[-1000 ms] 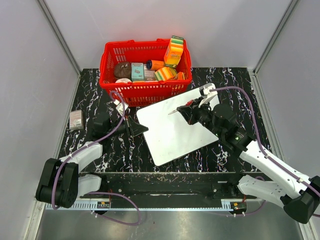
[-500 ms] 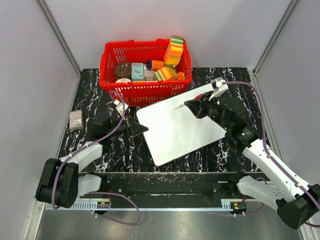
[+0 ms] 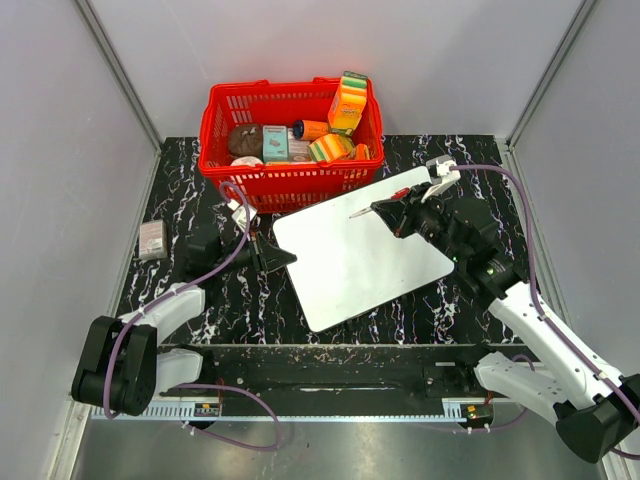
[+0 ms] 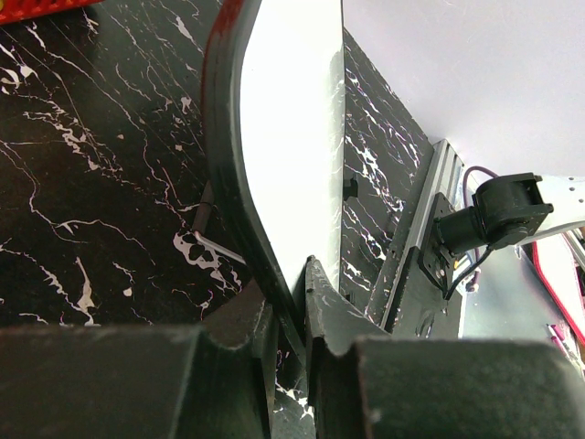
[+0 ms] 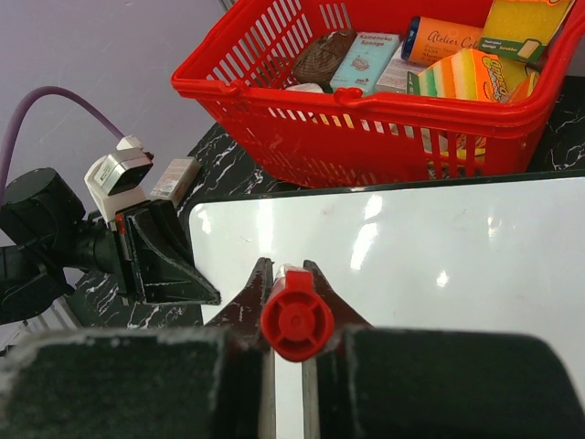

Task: Write a sentence on the whiteboard
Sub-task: Write on the whiteboard with the whiteboard marker without the cap.

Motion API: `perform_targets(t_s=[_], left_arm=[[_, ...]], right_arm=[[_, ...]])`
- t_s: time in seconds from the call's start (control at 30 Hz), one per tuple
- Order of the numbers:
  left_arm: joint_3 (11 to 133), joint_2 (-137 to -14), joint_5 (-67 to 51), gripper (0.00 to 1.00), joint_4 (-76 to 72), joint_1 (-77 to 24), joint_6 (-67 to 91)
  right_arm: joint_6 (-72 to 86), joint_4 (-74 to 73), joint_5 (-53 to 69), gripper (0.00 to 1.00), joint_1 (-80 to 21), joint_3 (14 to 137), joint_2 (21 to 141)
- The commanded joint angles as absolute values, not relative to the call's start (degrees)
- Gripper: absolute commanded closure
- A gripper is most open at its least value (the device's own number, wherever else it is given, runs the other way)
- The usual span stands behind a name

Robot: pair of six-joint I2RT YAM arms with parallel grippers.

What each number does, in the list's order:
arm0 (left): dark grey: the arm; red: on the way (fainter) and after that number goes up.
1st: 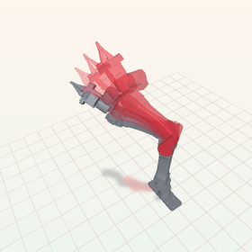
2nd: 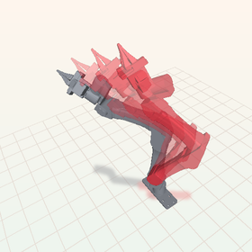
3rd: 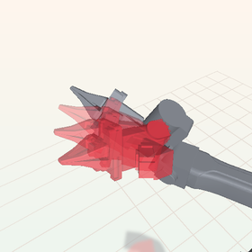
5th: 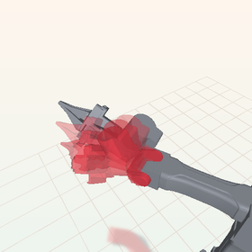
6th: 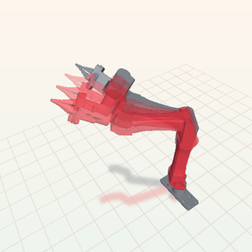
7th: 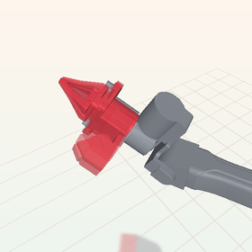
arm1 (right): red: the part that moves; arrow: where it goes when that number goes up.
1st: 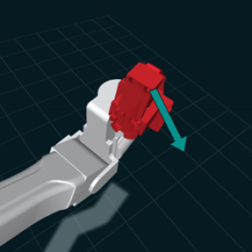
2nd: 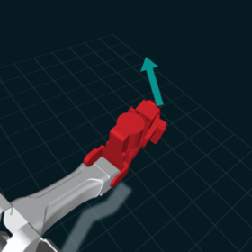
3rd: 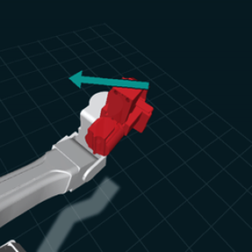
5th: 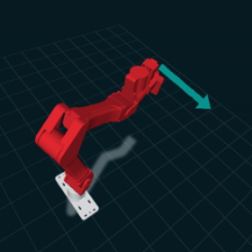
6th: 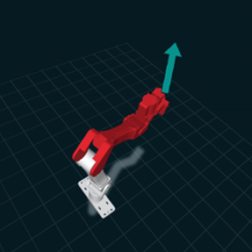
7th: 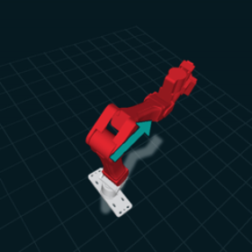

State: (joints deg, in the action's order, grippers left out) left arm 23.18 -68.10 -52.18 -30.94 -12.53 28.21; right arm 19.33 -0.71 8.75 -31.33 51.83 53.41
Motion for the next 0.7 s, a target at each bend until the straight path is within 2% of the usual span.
perform_targets(t_s=[0.0, 0.67], left_arm=[[22.1, -69.3, -50.5, 1.00, -28.9, -13.4, 17.1], [22.2, -69.7, -50.4, 1.00, -28.7, -13.4, 17.2]], right_arm=[[18.7, 1.0, 10.0, 1.00, -31.3, 52.0, 53.4], [18.9, 2.9, 12.4, 1.00, -31.4, 50.0, 52.9]])
